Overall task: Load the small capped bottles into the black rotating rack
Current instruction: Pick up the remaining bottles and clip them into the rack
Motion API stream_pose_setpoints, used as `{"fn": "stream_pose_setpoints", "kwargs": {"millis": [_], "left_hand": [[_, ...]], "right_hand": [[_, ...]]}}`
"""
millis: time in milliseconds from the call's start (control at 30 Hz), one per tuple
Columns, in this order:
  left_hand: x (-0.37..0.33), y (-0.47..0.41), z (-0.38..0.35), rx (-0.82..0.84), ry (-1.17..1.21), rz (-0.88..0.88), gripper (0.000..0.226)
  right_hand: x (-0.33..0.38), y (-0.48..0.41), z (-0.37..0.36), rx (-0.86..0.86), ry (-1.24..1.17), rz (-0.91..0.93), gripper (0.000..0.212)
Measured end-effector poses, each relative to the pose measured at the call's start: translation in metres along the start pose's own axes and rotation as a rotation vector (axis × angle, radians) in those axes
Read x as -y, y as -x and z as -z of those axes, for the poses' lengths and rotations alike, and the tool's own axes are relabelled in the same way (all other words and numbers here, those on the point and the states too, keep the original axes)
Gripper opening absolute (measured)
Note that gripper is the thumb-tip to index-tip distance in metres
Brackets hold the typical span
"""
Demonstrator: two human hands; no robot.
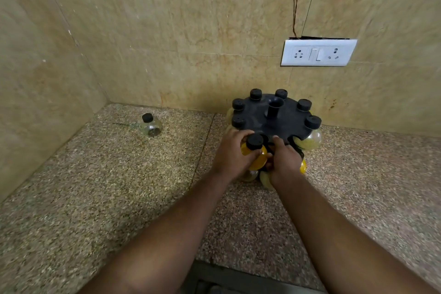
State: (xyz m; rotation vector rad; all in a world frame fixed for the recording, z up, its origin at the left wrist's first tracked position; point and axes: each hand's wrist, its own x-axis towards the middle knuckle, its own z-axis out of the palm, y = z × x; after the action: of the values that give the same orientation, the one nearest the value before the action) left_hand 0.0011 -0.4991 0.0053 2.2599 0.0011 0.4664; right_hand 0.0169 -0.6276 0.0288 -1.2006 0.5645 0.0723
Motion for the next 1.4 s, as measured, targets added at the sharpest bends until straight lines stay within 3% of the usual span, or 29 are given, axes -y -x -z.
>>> {"fn": "stream_pose_setpoints", "kwargs": {"millis": [400, 600, 800, 967, 1267, 1400], "left_hand": [[-0.016, -0.025, -0.006, 0.139, 0.008, 0.059, 0.055], [-0.014, -0.025, -0.02, 0.06, -0.062, 0.088, 0.055], [0.001, -0.021, -0.022, -0.02, 0.023, 0.106, 0.054], [0.02, -0.024, -0.008, -0.169, 0.126, 0.208, 0.05], [0.091, -0.02, 0.022, -0.132, 0.203, 0.361, 0.046], [0.135, -0.019, 0.041, -0.149, 0.173, 0.442, 0.043]], "right_hand": [[0.015, -0.002, 0.017, 0.085, 0.037, -0.01, 0.018], [0.014, -0.001, 0.017, 0.153, 0.01, -0.004, 0.024], [-0.004, 0.0, 0.008, 0.13, 0.071, 0.048, 0.025], [-0.031, 0.002, -0.008, 0.175, 0.272, 0.101, 0.026], [-0.083, -0.013, -0.058, 0.326, 0.61, 0.076, 0.023], [-0.105, -0.03, -0.095, 0.404, 0.813, 0.183, 0.017]]}}
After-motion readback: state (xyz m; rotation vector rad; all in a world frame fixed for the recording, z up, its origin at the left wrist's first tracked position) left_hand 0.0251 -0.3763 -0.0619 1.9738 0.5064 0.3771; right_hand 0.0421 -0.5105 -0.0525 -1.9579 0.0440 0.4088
